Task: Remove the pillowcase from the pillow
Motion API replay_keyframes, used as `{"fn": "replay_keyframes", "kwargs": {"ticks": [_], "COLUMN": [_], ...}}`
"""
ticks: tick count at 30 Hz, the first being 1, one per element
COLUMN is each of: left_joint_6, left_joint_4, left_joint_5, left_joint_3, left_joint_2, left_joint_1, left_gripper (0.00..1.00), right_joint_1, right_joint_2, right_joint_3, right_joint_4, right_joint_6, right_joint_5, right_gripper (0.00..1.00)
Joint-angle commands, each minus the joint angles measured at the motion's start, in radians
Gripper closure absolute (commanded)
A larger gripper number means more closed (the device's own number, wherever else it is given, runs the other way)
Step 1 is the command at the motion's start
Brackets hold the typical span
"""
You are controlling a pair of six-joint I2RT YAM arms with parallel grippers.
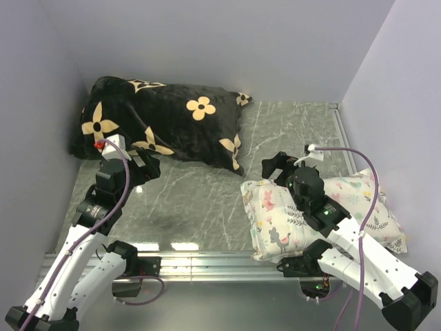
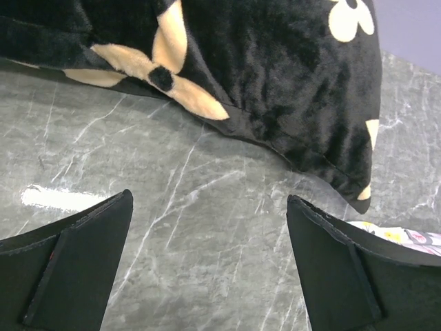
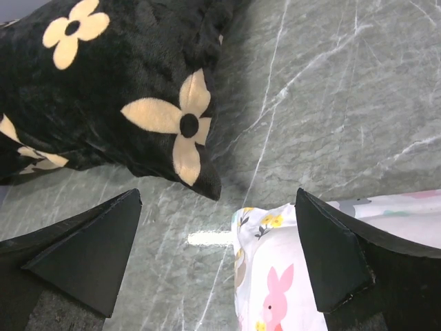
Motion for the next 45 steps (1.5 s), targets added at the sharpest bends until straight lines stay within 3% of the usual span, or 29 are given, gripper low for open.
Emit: {"fn": "replay_keyframes", "kwargs": {"ticks": [1, 7, 11, 15, 17, 25, 30, 37, 38, 41, 42, 44, 45], "left_joint_6": [-0.017, -0.026, -0.077, -0.103, -0.129, -0.202, -0.224, -0.229, -0.226, -0.213, -0.210, -0.199, -0.198], "left_joint_4": [-0.006, -0.006, -0.041, -0.079, -0.067, 0.183, 0.295, 0.493, 0.505, 0.501, 0.482, 0.462, 0.398], "left_joint_5": [-0.033, -0.068, -0.129, -0.180, -0.130, 0.097, 0.123, 0.108, 0.102, 0.073, 0.061, 0.018, 0.002], "left_joint_3": [0.053, 0.106, 0.218, 0.376, 0.433, 0.389, 0.323, 0.254, 0.255, 0.275, 0.292, 0.312, 0.335], "left_joint_2": [0.011, 0.037, 0.199, 0.398, 0.485, 0.698, 0.801, 0.927, 0.938, 0.976, 0.985, 0.999, 1.002], "left_joint_1": [-0.003, -0.003, -0.003, 0.020, 0.086, 0.372, 0.423, 0.425, 0.425, 0.423, 0.423, 0.426, 0.426], "left_gripper": [0.01, 0.01, 0.01, 0.01, 0.01, 0.01, 0.01, 0.03, 0.05, 0.28, 0.51, 0.77, 0.99], "right_joint_1": [0.004, 0.005, 0.004, 0.002, 0.001, -0.008, -0.008, -0.011, -0.013, -0.012, -0.012, -0.010, -0.011], "right_joint_2": [-0.017, 0.015, 0.105, 0.346, 0.444, 0.877, 1.067, 1.150, 1.161, 1.190, 1.195, 1.195, 1.193], "right_joint_3": [-0.004, 0.031, 0.103, 0.256, 0.377, 0.713, 0.806, 0.774, 0.769, 0.783, 0.795, 0.801, 0.803], "right_joint_4": [0.023, 0.032, 0.086, 0.109, 0.095, 0.106, 0.107, 0.192, 0.198, 0.196, 0.190, 0.187, 0.181], "right_joint_6": [-0.009, -0.049, -0.089, -0.134, -0.150, -0.187, -0.203, -0.186, -0.183, -0.184, -0.184, -0.189, -0.189], "right_joint_5": [0.003, -0.040, -0.143, -0.218, -0.236, -0.333, -0.329, -0.266, -0.255, -0.250, -0.246, -0.247, -0.235], "right_gripper": [0.00, 0.00, 0.00, 0.00, 0.00, 0.00, 0.00, 0.00, 0.00, 0.01, 0.02, 0.12, 0.17]}}
